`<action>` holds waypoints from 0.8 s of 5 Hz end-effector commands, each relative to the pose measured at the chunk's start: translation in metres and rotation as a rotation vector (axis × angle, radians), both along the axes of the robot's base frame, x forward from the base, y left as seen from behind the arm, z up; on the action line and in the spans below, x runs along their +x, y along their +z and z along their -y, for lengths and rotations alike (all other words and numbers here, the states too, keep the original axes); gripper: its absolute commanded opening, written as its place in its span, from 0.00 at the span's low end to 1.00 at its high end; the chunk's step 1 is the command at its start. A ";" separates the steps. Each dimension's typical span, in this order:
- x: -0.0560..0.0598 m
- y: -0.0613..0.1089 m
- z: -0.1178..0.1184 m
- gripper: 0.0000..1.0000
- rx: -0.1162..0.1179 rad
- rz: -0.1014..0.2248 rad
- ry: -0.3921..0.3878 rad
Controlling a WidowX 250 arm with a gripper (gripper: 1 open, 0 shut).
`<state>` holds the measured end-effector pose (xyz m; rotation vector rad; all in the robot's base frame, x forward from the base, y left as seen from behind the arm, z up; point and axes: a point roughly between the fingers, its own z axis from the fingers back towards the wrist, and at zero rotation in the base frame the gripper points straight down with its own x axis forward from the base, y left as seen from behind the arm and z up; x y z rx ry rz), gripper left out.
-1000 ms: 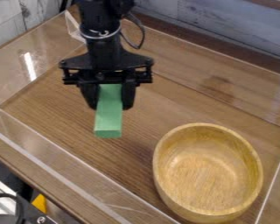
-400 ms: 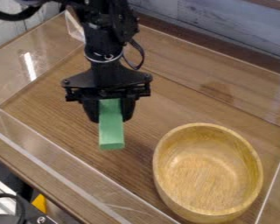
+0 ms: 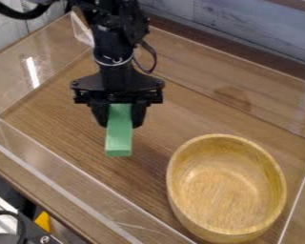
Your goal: Remove the green block from inside the brown bowl and put it on the table
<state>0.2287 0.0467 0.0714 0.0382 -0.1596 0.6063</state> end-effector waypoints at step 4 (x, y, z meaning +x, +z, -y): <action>0.005 -0.004 -0.004 0.00 0.003 0.013 -0.114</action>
